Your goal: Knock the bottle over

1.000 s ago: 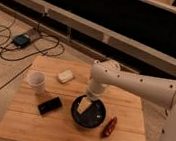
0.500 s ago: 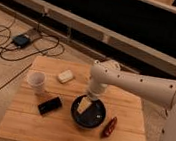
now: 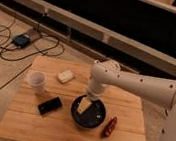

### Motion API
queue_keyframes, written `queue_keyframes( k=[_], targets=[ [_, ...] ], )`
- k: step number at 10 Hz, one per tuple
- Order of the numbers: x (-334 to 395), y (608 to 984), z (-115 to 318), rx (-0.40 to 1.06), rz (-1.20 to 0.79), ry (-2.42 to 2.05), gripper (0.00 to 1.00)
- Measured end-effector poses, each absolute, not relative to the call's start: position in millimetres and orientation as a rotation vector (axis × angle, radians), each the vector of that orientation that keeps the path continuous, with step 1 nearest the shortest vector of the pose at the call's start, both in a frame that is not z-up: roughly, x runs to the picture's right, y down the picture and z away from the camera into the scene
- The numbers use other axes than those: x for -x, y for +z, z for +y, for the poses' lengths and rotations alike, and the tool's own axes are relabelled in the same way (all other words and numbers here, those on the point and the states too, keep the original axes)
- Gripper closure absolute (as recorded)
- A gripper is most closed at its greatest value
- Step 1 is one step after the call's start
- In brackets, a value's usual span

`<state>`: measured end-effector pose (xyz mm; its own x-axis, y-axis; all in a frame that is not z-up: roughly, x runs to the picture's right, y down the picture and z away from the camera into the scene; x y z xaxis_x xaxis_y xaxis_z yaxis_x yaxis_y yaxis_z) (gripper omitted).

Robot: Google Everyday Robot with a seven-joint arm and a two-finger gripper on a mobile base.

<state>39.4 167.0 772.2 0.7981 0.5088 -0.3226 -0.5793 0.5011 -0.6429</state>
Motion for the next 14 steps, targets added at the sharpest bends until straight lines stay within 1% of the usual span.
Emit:
queue_keyframes(
  k=[3, 5, 7, 9, 12, 14],
  targets=[
    [-49.3, 775.0, 161.9, 0.800, 0.115, 0.650, 0.20],
    [-70.9, 785.2, 147.8, 0.763, 0.154, 0.640, 0.20],
    [-95.1, 800.6, 124.8, 0.712, 0.197, 0.625, 0.20],
    [-114.5, 818.0, 92.7, 0.649, 0.215, 0.612, 0.20],
    [-128.6, 840.5, 49.5, 0.576, 0.217, 0.588, 0.20],
    [-135.8, 849.0, 22.7, 0.536, 0.219, 0.568, 0.20]
  ],
)
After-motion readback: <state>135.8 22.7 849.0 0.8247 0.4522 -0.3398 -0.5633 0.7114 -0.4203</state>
